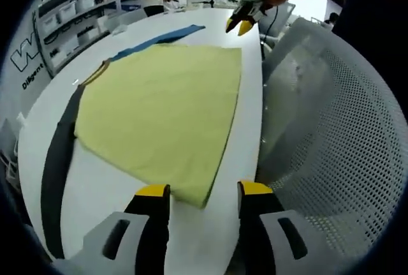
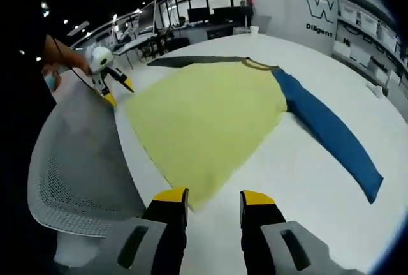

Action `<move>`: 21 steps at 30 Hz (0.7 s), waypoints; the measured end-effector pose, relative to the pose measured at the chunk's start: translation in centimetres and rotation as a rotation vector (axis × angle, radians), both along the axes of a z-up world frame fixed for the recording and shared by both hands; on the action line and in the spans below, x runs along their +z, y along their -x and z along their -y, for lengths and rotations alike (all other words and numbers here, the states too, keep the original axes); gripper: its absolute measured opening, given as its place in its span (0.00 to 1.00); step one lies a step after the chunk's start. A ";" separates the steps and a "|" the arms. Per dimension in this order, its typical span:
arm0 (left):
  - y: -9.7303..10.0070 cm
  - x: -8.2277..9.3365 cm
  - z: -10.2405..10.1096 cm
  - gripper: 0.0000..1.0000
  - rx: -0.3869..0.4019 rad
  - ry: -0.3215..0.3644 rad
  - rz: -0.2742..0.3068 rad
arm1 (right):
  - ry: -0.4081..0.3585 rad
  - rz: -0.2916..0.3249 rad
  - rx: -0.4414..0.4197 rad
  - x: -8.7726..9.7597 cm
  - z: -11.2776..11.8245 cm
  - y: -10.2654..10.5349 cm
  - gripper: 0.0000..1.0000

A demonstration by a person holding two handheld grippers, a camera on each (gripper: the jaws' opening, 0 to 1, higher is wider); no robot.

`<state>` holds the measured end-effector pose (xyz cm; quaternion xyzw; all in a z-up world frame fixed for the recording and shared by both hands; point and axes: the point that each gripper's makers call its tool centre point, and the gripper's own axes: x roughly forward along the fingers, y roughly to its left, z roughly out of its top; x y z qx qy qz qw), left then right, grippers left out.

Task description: Fold the garment on the visible template until the final outline fits inside the template.

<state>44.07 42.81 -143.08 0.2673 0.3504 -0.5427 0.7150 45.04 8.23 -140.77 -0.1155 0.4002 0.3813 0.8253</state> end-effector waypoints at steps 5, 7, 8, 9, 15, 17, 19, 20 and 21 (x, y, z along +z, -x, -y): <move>0.1 -0.2 0.3 0.34 -0.013 -0.011 -0.002 | 0.017 -0.017 0.056 -0.8 -1.2 0.7 0.26; 0.2 -0.3 0.4 0.33 -0.018 -0.016 -0.003 | 0.029 -0.024 0.085 -1.3 -1.6 1.0 0.25; 0.3 -0.4 0.3 0.32 -0.023 -0.024 -0.006 | 0.037 -0.025 0.098 -1.6 -1.9 1.2 0.25; 0.3 -0.6 0.3 0.30 -0.027 -0.033 -0.007 | 0.046 -0.028 0.106 -1.8 -1.9 1.3 0.25; 0.5 -1.1 -0.1 0.22 -0.052 -0.069 0.007 | 0.084 -0.043 0.165 -3.2 -2.8 2.0 0.24; 0.4 -1.2 -0.1 0.21 -0.044 -0.073 0.005 | 0.096 -0.042 0.174 -3.5 -3.0 2.0 0.22; 0.2 -1.2 -0.2 0.17 -0.043 -0.080 0.017 | 0.112 -0.036 0.177 -3.7 -3.0 1.9 0.19; 0.0 -1.2 -0.3 0.15 -0.042 -0.085 0.023 | 0.118 -0.034 0.181 -3.8 -3.0 2.0 0.17; -0.2 -1.3 -0.5 0.11 -0.037 -0.093 0.032 | 0.133 -0.031 0.188 -4.0 -2.9 2.0 0.14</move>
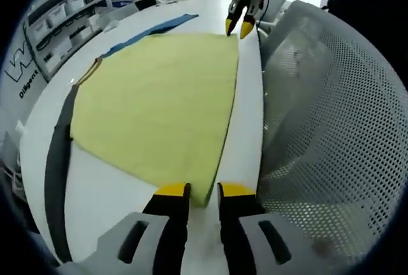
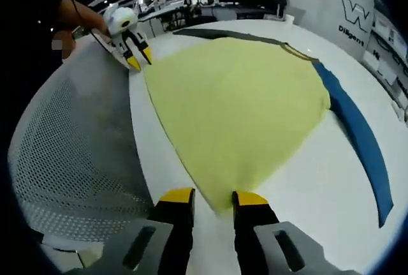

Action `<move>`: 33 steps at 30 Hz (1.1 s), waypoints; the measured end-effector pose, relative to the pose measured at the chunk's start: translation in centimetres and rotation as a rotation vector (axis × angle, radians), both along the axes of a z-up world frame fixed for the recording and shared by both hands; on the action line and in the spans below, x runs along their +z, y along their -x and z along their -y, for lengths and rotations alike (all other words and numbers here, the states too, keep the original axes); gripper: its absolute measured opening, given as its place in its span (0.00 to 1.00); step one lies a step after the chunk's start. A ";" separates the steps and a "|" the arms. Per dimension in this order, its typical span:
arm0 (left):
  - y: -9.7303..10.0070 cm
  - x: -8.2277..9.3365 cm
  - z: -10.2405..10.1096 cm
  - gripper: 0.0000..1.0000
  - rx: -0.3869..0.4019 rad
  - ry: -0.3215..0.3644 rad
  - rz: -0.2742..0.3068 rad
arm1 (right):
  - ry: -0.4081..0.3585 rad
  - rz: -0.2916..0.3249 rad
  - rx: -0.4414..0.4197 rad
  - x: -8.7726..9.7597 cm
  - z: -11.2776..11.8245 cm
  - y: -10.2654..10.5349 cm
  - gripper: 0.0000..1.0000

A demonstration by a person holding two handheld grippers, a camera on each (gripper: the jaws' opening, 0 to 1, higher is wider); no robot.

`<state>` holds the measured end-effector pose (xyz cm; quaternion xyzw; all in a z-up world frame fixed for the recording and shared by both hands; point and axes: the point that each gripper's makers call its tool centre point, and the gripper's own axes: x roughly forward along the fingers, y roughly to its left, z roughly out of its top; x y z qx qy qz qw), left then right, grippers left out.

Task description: Fold the garment on the visible template until the final outline fits inside the template.

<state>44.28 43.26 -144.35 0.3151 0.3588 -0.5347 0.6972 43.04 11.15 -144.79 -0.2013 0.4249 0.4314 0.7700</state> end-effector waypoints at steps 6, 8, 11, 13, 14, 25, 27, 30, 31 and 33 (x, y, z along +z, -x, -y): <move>-0.6 0.0 -0.4 0.02 0.027 -0.006 -0.003 | 0.033 0.032 0.021 0.0 0.3 -0.2 0.00; -0.6 0.0 -0.6 0.01 0.053 -0.008 -0.024 | 0.027 0.011 0.010 0.0 0.2 0.1 0.00; -0.6 0.0 -0.9 0.01 0.067 -0.010 -0.040 | 0.032 0.013 0.011 0.0 0.0 0.3 0.00; -0.4 0.0 -1.0 0.01 0.063 -0.013 -0.044 | 0.036 0.015 0.019 -0.1 -0.2 0.4 0.00; -0.3 0.0 -1.0 0.01 0.058 -0.016 -0.043 | 0.040 0.014 0.019 0.0 -0.2 0.5 0.00; -0.2 0.8 -0.5 0.23 0.072 0.064 -0.061 | 0.027 0.008 0.051 0.0 -0.4 1.0 0.07; -0.6 0.8 -0.8 0.31 0.096 0.068 -0.053 | 0.014 0.003 0.041 0.1 -0.6 1.2 0.11; -1.1 1.2 -1.2 0.30 0.130 0.090 -0.048 | -0.002 -0.011 0.034 0.1 -0.8 1.5 0.16; -1.3 1.4 -1.3 0.30 0.139 0.096 -0.046 | -0.005 -0.014 0.032 0.1 -0.9 1.6 0.17; -1.5 1.4 -1.6 0.29 0.158 0.102 -0.048 | -0.009 -0.017 0.024 0.1 -0.9 1.5 0.17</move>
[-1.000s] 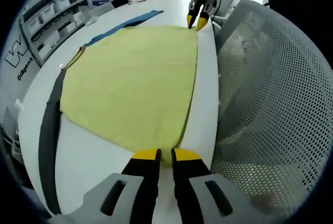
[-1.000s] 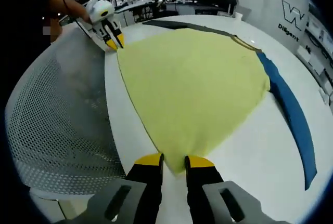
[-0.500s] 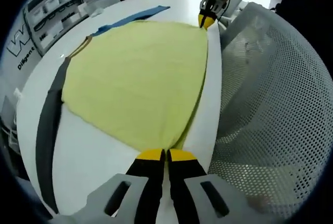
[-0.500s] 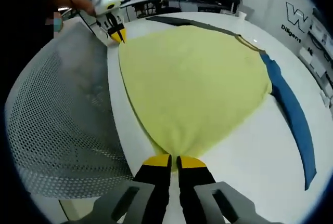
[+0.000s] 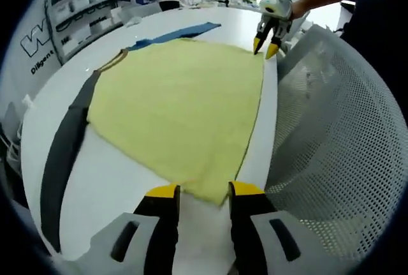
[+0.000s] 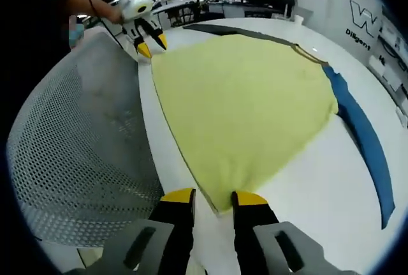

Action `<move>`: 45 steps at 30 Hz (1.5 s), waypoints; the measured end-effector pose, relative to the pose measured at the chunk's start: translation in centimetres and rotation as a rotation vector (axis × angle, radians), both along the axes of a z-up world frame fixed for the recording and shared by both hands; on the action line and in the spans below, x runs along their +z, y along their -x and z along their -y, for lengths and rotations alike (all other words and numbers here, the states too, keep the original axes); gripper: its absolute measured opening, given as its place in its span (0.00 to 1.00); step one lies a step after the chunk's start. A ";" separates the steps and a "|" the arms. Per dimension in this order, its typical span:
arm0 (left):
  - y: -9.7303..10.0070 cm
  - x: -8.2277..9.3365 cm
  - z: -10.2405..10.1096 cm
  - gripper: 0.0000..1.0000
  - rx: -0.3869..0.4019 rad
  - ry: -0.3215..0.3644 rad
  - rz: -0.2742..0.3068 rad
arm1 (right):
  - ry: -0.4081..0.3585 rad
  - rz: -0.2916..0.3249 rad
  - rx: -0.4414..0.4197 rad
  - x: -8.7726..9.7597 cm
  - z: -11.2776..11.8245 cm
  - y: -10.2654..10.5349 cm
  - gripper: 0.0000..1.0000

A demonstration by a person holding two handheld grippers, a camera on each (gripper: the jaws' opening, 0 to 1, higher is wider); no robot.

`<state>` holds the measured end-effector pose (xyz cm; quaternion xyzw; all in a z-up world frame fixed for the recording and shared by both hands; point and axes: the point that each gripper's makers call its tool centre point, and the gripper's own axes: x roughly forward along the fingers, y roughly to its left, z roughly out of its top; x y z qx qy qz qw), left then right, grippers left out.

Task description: Fold the garment on the visible template until the final outline fits inside the template.

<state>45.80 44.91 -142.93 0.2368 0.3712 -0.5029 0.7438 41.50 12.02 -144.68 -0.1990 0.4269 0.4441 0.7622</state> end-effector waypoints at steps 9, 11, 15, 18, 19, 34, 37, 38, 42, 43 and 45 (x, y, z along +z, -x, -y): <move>-4.5 1.0 -3.8 0.37 0.269 0.078 0.044 | 0.000 0.026 -0.016 0.6 0.0 -0.5 0.24; -5.6 1.4 -5.1 0.39 0.335 0.088 0.050 | -0.015 0.024 -0.037 0.9 -0.1 -0.6 0.24; -7.4 1.9 -7.2 0.40 0.417 0.100 0.071 | -0.026 0.037 -0.047 1.4 -0.1 -0.8 0.28; -8.5 2.2 -8.6 0.42 0.474 0.110 0.087 | -0.057 0.051 -0.080 2.0 -0.2 -1.3 0.34; -8.9 2.3 -9.2 0.44 0.496 0.112 0.090 | -0.071 0.053 -0.095 2.3 -0.3 -1.5 0.38; -13.0 2.2 -15.5 0.54 0.829 0.194 0.100 | -0.254 0.159 -0.236 6.6 -1.2 -3.7 0.73; -13.7 2.0 -16.8 0.54 0.868 0.200 0.102 | -0.264 0.172 -0.251 7.0 -1.1 -3.7 0.77; -13.7 2.0 -16.8 0.54 0.877 0.201 0.101 | -0.261 0.172 -0.256 7.0 -1.0 -3.7 0.78; -13.9 1.9 -17.9 0.54 0.925 0.206 0.102 | -0.246 0.168 -0.261 6.9 -0.5 -3.4 0.76; -13.9 1.9 -18.0 0.54 0.935 0.204 0.101 | -0.243 0.172 -0.262 6.9 -0.4 -3.4 0.76; -13.8 1.9 -18.3 0.53 0.952 0.201 0.104 | -0.239 0.178 -0.267 7.0 -0.2 -3.3 0.76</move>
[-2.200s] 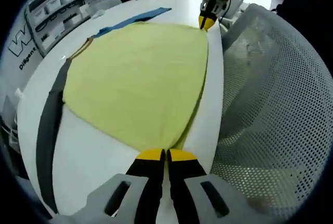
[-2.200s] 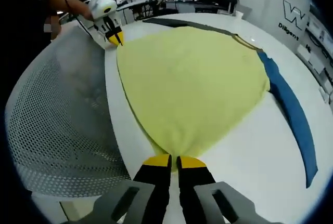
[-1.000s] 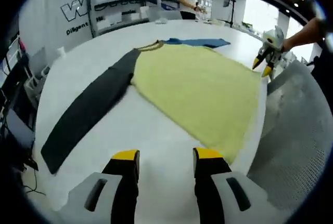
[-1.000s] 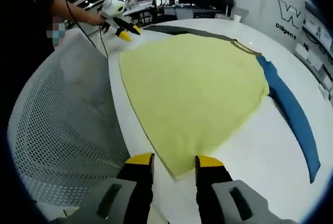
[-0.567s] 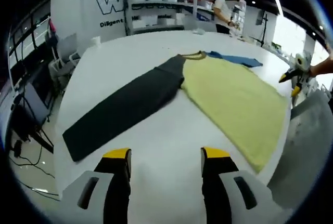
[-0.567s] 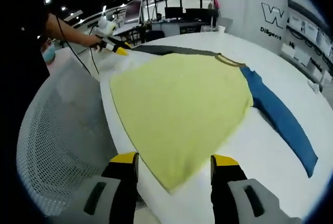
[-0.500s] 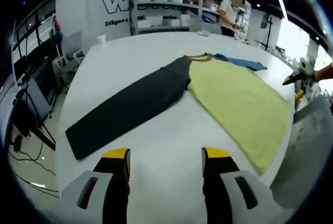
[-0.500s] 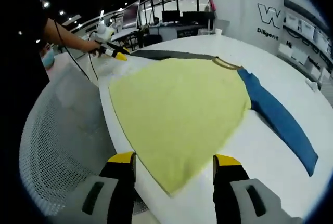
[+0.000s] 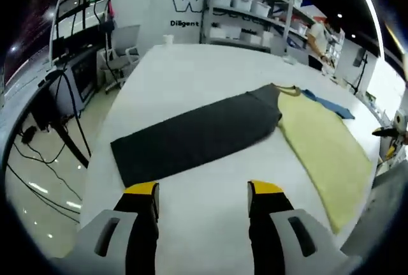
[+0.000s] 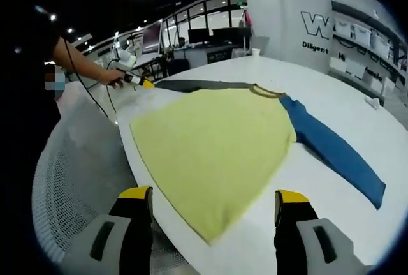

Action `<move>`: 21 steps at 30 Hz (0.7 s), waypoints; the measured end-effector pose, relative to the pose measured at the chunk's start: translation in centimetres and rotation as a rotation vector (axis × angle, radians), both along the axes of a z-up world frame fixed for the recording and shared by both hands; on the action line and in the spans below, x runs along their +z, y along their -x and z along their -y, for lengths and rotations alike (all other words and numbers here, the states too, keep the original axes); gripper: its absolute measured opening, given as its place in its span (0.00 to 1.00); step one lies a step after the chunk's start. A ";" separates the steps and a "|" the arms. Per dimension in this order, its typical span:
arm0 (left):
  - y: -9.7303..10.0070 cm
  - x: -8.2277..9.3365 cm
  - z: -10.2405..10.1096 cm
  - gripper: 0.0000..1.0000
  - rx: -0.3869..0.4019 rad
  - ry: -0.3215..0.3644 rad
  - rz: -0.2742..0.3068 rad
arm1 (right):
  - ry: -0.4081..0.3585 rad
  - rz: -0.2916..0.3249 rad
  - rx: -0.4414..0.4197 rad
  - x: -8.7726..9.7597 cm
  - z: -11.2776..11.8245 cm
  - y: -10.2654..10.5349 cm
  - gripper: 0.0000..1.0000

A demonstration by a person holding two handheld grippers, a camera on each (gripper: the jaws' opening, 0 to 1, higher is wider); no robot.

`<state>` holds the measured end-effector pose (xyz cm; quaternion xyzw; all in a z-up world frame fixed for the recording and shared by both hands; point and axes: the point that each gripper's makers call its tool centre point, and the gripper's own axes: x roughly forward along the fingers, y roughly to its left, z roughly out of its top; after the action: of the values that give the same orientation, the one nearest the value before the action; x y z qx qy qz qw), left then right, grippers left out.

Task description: Fold the garment on the visible template until the final outline fits inside the template.

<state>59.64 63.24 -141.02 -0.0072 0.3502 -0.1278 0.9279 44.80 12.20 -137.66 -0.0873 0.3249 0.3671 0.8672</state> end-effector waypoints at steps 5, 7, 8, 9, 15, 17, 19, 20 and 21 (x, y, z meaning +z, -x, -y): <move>-0.2 0.5 -1.4 0.51 0.080 -0.004 0.002 | 0.003 0.004 -0.020 0.2 0.5 0.1 0.77; -0.6 0.9 -2.2 0.49 0.146 0.019 0.006 | 0.007 0.002 -0.025 0.2 0.7 0.2 0.76; -0.8 1.0 -2.5 0.48 0.164 0.026 0.008 | 0.010 0.002 -0.027 0.2 0.8 0.2 0.76; -0.9 1.1 -2.9 0.48 0.181 0.026 0.005 | 0.013 0.001 -0.030 0.2 0.9 0.3 0.76; -1.3 0.7 -3.9 0.44 0.230 0.013 -0.019 | 0.019 -0.005 -0.047 0.1 1.5 0.7 0.75; -1.4 0.2 -4.3 0.40 0.235 -0.014 -0.035 | 0.023 -0.006 -0.051 0.1 1.7 0.8 0.75; -1.5 0.1 -4.5 0.36 0.245 -0.009 -0.041 | 0.026 -0.006 -0.055 0.1 1.9 0.8 0.74; -1.5 -0.1 -4.6 0.35 0.250 -0.010 -0.046 | 0.023 -0.005 -0.062 0.1 2.1 0.8 0.74; -1.6 -0.2 -4.8 0.35 0.256 -0.012 -0.053 | 0.020 -0.005 -0.069 0.2 2.2 0.8 0.74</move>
<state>61.20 68.00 -141.25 -0.0496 0.3717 -0.0059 0.9270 44.05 10.02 -137.47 -0.0838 0.3335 0.3341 0.8776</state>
